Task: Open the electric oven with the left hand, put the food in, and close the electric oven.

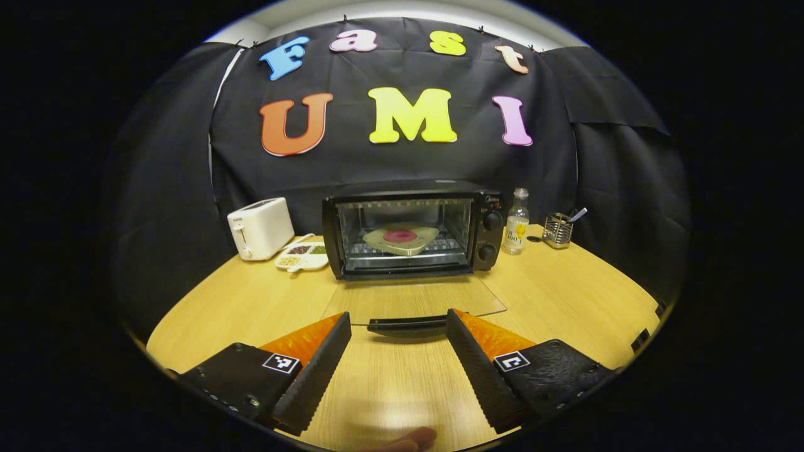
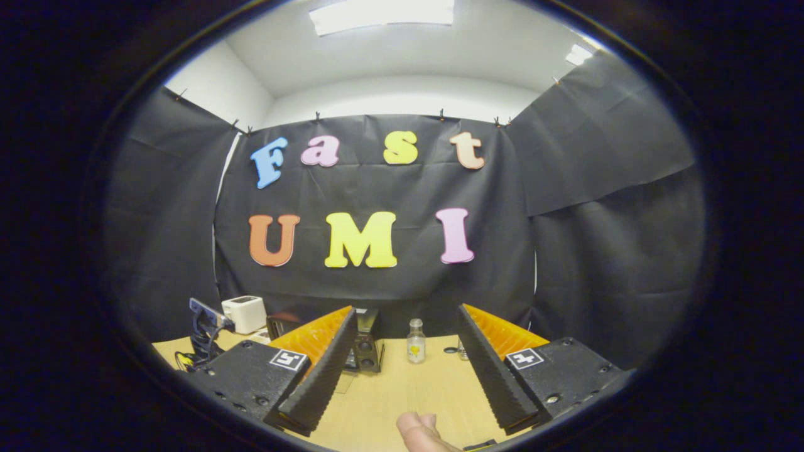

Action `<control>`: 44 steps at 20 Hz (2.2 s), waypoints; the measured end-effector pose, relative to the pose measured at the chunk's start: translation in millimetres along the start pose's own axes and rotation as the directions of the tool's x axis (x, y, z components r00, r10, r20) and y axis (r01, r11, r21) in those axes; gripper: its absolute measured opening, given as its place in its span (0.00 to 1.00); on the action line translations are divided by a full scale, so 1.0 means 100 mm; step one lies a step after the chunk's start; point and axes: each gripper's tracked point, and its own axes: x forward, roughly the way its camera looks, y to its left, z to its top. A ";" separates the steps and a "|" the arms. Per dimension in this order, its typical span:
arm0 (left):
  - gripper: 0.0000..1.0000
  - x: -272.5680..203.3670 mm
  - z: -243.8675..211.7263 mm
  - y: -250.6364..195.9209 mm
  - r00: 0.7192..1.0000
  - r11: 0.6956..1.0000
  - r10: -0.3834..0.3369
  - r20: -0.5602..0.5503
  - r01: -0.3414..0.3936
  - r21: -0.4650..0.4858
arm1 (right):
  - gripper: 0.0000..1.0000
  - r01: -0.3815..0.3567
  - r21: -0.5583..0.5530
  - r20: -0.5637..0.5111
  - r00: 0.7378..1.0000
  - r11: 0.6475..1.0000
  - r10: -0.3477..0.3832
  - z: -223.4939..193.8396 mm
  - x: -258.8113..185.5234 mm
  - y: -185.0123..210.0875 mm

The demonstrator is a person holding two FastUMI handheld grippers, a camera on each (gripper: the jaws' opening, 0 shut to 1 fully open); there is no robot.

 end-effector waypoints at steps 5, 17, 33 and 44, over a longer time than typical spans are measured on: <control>0.97 0.34 -0.33 -0.20 0.994 0.999 -0.045 -0.100 0.044 -0.008 | 1.00 0.038 0.028 -0.051 0.998 0.999 -0.036 -0.19 0.09 -0.21; 0.97 0.75 -0.48 -0.24 0.985 0.999 -0.043 -0.165 0.047 0.017 | 1.00 0.051 0.062 -0.048 0.998 0.997 -0.049 -0.26 0.13 -0.41; 0.96 0.73 -0.42 -0.23 0.977 0.998 -0.037 -0.210 0.047 0.045 | 1.00 0.104 0.055 -0.014 0.995 0.993 -0.104 -0.18 -0.09 -0.41; 0.96 0.70 -0.09 -0.19 0.991 0.995 0.001 -0.136 0.012 0.096 | 1.00 0.127 0.074 0.025 0.991 0.989 -0.129 -0.09 -0.22 -0.47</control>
